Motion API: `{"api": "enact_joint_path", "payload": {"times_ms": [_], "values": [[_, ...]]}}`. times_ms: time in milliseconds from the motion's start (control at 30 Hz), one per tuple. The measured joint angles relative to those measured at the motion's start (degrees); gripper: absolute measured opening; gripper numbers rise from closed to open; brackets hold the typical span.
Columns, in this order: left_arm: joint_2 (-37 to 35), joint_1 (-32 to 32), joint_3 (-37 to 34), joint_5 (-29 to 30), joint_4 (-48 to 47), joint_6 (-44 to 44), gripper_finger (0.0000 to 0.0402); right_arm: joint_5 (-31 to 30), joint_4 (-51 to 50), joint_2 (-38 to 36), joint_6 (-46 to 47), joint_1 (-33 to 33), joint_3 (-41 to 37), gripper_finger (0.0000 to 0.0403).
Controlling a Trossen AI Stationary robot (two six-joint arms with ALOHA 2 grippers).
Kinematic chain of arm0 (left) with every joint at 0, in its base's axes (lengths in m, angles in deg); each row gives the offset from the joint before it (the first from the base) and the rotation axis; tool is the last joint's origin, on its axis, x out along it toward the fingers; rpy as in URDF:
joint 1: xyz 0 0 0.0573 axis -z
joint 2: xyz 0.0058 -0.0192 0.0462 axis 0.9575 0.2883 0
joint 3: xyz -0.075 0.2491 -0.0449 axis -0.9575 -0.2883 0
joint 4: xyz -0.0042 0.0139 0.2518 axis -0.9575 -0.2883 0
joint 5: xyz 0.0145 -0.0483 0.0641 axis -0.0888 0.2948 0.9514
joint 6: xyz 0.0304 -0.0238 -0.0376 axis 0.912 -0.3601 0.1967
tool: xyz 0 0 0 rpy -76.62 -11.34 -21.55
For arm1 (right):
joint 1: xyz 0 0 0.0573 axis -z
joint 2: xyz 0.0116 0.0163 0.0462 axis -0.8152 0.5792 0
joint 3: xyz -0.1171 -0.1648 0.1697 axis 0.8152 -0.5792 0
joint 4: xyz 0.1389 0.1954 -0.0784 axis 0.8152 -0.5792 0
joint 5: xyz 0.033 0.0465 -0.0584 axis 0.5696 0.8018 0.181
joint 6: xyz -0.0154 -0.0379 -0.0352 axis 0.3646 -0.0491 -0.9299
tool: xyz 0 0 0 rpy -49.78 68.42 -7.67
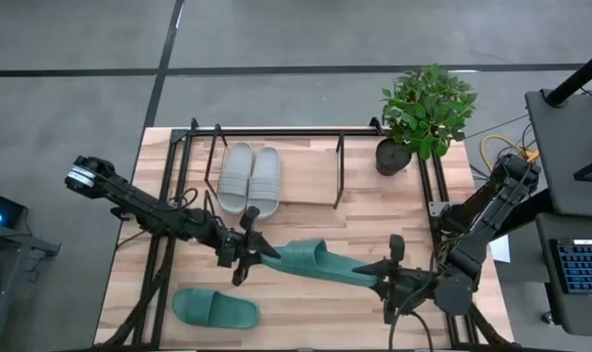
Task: Pick and place slides into the shelf
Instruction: Put the right green slide on the shelf
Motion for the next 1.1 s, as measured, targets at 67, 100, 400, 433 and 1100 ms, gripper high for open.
{"api": "enact_joint_path", "payload": {"times_ms": [67,100,400,433,1100], "values": [[0.0,0.1,0.0,2.6,0.1,-1.2,0.0037,-2.5,0.0,0.0,0.0,0.0,0.0,0.0046],[0.0,0.0,0.0,3.7,0.1,-1.3,0.0039,-4.2,0.0,0.0,0.0,0.0,0.0,0.0046],[0.0,0.0,-0.7,14.0,0.1,-2.7,0.0143,-8.9,-2.0,0.0,0.5,0.0,0.0,0.0046],[0.0,0.0,-0.7,15.0,0.0,-2.7,0.0161,-8.9,-2.0,0.0,0.5,0.0,0.0,0.0046],[-1.3,1.7,-0.8,37.0,0.6,11.9,0.0258,-18.3,-6.0,0.0,5.8,-2.0,0.1,0.0046]]}}
